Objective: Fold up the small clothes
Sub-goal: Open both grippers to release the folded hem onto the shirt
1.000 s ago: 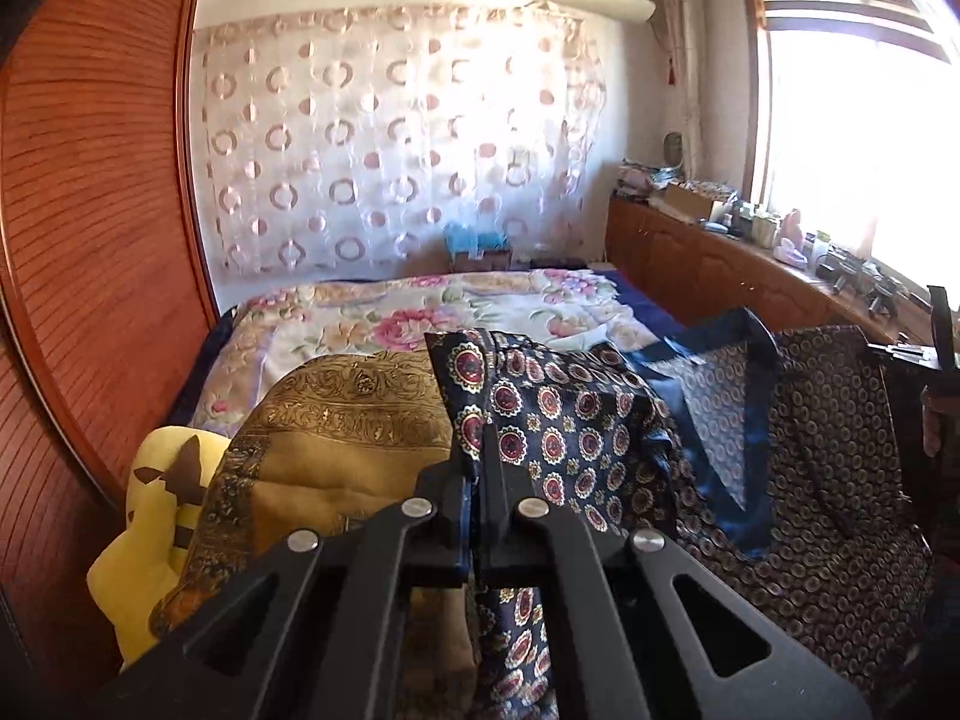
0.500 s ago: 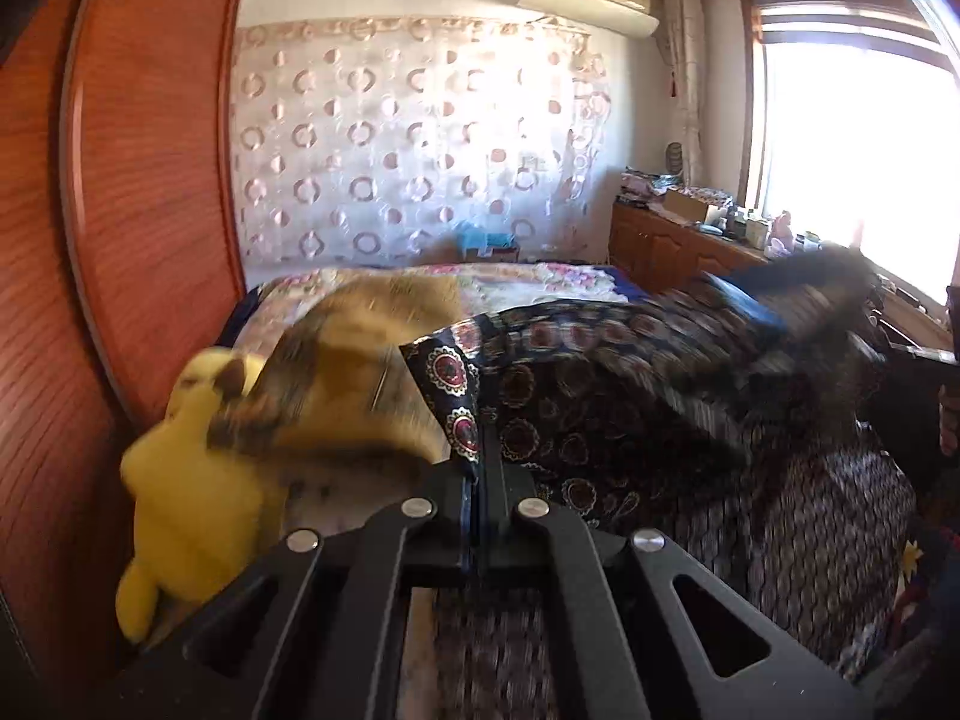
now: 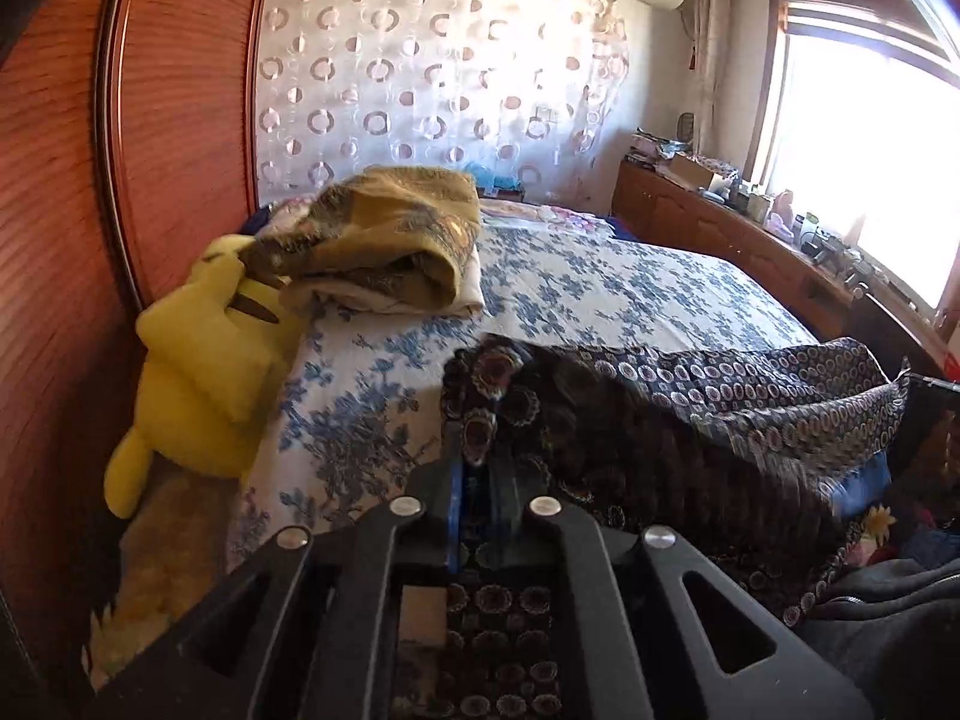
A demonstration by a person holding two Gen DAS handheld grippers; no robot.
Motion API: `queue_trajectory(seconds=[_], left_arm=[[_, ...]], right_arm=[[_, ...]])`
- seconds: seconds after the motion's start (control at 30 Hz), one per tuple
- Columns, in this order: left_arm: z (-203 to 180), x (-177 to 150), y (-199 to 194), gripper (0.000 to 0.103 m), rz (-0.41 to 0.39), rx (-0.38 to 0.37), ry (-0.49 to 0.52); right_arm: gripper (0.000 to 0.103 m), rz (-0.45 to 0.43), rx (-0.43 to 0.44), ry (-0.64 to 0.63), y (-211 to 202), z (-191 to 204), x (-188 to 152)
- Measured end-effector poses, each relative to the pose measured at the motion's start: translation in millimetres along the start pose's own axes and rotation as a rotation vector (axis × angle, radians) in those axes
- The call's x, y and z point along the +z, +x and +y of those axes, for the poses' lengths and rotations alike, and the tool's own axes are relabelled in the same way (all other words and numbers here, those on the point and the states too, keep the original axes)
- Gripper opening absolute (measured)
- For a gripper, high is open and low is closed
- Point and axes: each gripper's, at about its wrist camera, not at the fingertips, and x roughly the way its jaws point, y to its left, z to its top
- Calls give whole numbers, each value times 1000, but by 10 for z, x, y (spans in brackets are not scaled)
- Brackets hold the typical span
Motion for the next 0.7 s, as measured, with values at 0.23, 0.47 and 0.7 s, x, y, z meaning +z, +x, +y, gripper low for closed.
queue_trajectory(seconds=[0.23, 0.47, 0.7], left_arm=[[-124, 273, -292, 27, -68, -6, 70], [-212, 484, -441, 38, -104, -4, 133], [-123, 550, -588, 43, -127, 16, 118]], right_arm=[[3, -67, -33, -55, -158, 151, 139], [20, -142, -67, -52, -398, 129, 285], [30, -137, -66, -57, -224, 184, 377]])
